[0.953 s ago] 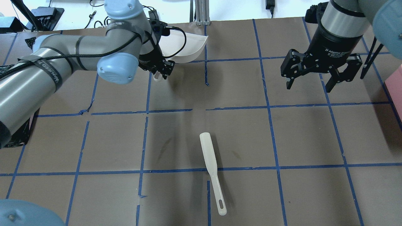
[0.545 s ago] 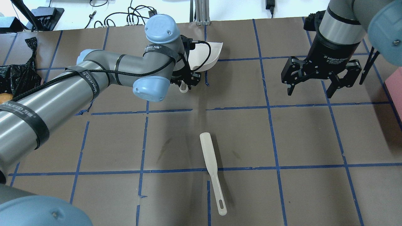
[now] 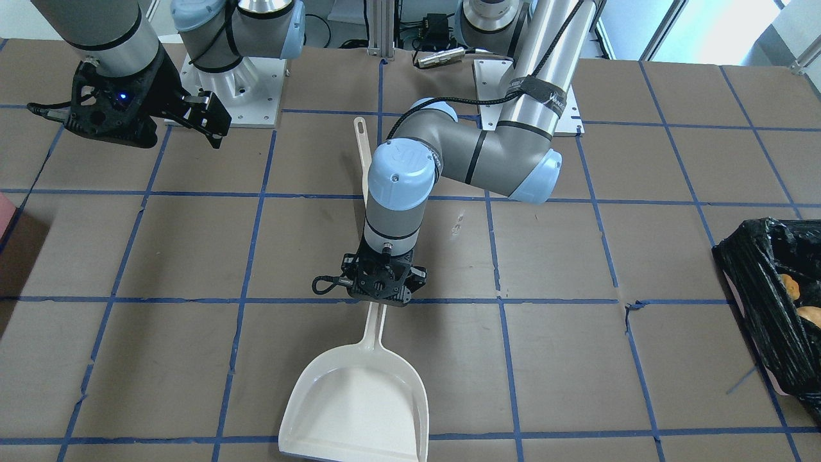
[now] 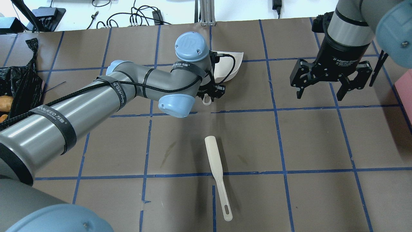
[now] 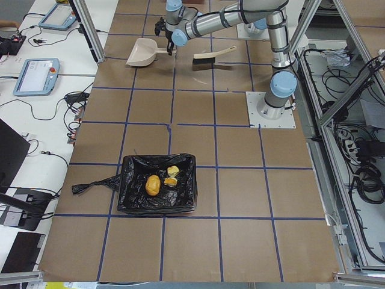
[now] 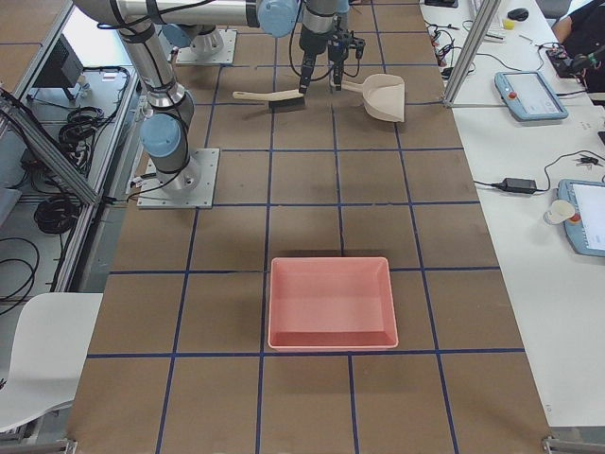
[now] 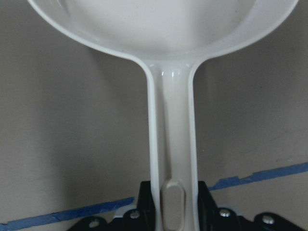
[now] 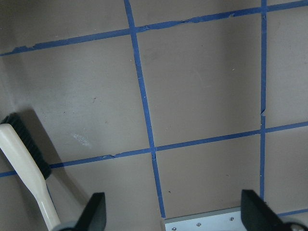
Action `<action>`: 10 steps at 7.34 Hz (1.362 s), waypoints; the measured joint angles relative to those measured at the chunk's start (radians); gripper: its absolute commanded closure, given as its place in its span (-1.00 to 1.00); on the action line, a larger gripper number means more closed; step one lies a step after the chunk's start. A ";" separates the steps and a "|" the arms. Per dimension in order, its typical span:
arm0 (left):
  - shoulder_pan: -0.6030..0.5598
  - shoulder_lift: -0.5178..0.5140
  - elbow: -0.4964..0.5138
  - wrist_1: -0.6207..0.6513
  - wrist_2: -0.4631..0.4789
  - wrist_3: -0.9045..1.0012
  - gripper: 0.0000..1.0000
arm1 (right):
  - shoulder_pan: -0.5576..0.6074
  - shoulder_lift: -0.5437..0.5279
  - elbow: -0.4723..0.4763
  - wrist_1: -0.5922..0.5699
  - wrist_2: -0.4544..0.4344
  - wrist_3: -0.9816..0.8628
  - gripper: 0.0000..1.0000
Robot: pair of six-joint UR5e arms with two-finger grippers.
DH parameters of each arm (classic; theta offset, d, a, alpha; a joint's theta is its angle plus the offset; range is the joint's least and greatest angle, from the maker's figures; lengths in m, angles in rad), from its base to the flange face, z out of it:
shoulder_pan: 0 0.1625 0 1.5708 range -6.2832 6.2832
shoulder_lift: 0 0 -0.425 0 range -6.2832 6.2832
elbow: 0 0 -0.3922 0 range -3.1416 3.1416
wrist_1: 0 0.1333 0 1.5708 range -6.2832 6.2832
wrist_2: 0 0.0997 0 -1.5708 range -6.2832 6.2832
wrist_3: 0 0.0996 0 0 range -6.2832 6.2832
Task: Sweep and dump trash in nearest bin
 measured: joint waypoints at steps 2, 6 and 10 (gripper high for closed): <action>-0.005 0.014 -0.014 -0.005 0.004 -0.001 0.78 | 0.000 0.011 -0.003 -0.022 0.005 0.004 -0.99; -0.024 0.018 -0.025 -0.011 0.006 -0.073 -0.69 | 0.031 0.029 -0.006 -0.147 0.018 0.004 -0.99; 0.087 0.132 -0.013 -0.165 0.008 -0.024 -0.83 | 0.055 0.043 -0.004 -0.223 0.059 0.000 -0.99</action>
